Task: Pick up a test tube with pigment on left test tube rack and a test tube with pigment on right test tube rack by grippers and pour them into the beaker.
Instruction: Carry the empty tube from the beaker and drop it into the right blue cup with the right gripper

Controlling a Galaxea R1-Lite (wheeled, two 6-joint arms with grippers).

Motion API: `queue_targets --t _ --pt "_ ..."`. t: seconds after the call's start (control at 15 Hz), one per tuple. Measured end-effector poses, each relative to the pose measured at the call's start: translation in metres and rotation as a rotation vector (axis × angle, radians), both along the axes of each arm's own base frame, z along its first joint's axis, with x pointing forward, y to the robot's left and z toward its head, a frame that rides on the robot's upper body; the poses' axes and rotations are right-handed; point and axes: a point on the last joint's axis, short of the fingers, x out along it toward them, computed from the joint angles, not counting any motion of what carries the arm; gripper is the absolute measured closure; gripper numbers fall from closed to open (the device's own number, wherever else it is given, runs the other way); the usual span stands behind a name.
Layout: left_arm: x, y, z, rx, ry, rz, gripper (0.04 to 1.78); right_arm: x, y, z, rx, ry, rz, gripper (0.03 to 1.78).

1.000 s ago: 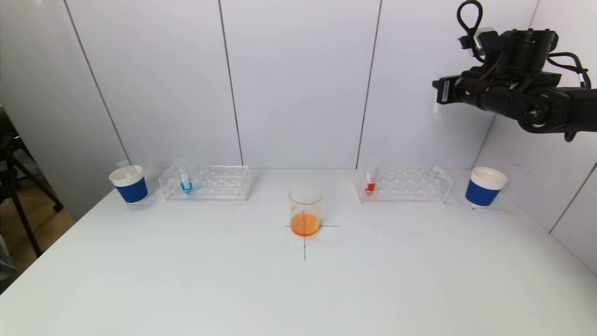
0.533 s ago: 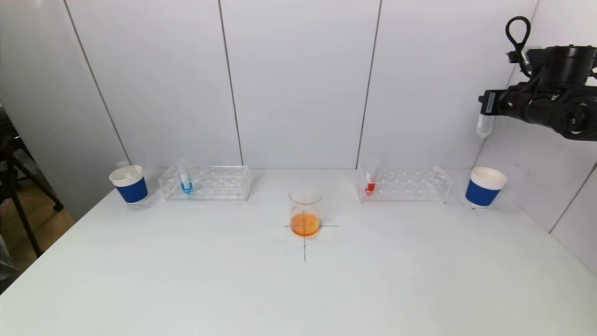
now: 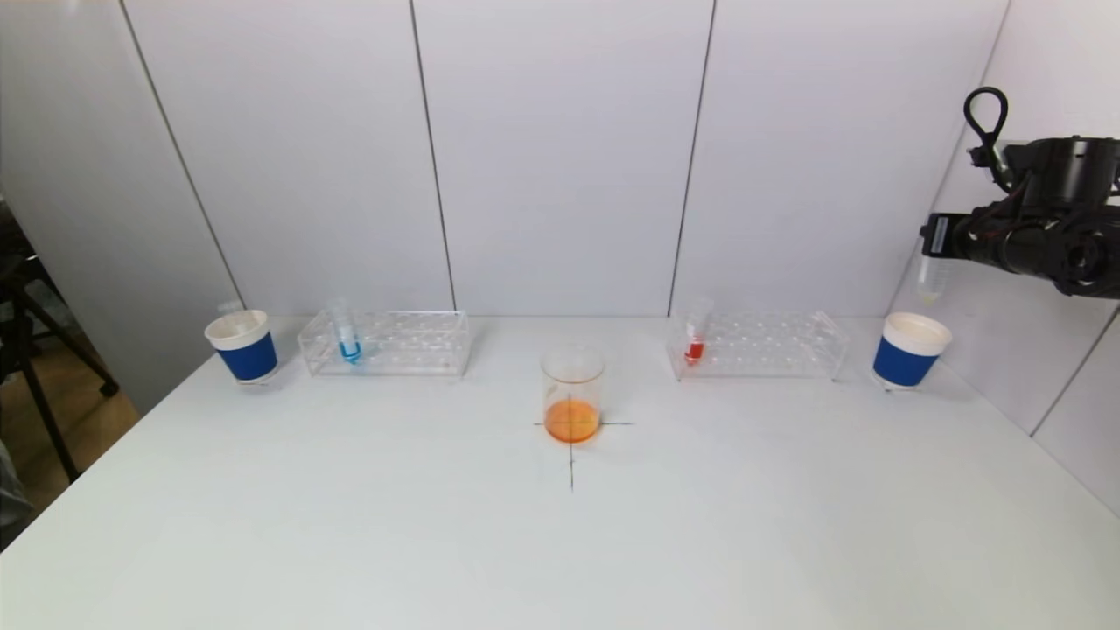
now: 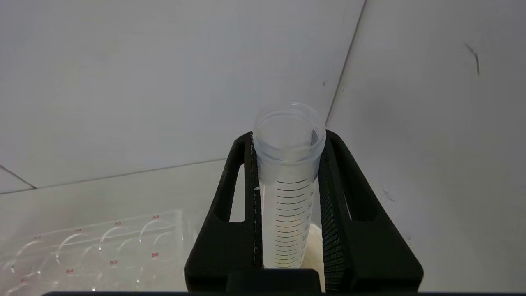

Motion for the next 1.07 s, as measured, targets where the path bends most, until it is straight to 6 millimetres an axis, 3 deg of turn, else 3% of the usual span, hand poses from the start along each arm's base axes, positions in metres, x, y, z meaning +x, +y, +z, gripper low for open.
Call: queue_targets --t 1.07 --pt "0.000 0.000 0.000 0.000 0.000 0.001 0.06 0.005 -0.012 -0.070 0.007 0.045 -0.024 1.35"
